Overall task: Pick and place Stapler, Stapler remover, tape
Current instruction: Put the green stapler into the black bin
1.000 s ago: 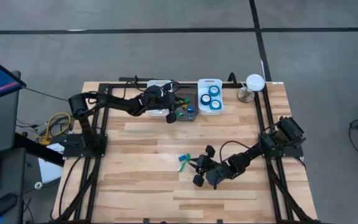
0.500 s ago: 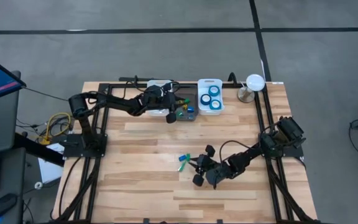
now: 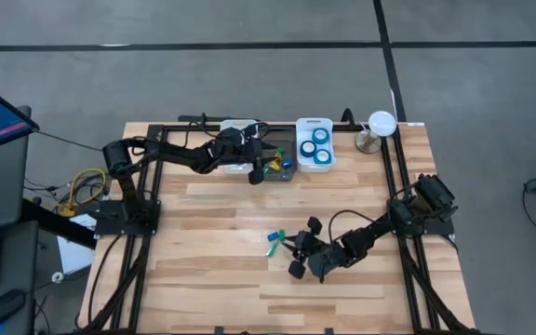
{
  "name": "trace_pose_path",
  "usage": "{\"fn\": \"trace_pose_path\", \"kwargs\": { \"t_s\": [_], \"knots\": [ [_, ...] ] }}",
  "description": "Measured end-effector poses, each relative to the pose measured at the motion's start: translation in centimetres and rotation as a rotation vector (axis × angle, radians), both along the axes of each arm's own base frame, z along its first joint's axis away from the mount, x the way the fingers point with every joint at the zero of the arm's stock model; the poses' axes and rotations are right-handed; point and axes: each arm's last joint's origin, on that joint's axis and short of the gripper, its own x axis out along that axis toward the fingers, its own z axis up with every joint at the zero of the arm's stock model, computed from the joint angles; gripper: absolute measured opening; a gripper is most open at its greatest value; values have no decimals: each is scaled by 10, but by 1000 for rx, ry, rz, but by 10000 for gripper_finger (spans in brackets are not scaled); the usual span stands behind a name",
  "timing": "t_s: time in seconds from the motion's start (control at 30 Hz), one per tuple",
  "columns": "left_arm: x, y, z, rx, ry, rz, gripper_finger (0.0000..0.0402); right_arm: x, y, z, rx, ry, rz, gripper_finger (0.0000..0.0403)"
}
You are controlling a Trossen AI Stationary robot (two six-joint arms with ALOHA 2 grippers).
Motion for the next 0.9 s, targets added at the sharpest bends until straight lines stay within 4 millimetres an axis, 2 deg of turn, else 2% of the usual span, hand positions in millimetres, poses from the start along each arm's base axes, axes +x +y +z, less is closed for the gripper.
{"fn": "trace_pose_path", "kwargs": {
  "t_s": [0.3,0.43,0.57,0.67,0.77,0.9],
  "knots": [
    [2,-4,1,29,3,-21,168,0,1,0,12,-5,-5,76],
    [3,-17,18,50,-43,-53,168,0,1,0,11,-2,-5,76],
    [0,-40,52,90,-143,-114,168,-1,0,-1,7,5,-6,76],
    [-9,-63,73,94,-200,-191,168,-1,0,-1,5,9,-5,76],
    [-26,-90,78,-10,-235,-295,168,-2,3,-4,10,14,8,76],
    [-55,-129,62,-186,-205,-446,168,-2,6,-6,55,13,23,76]
  ]
}}
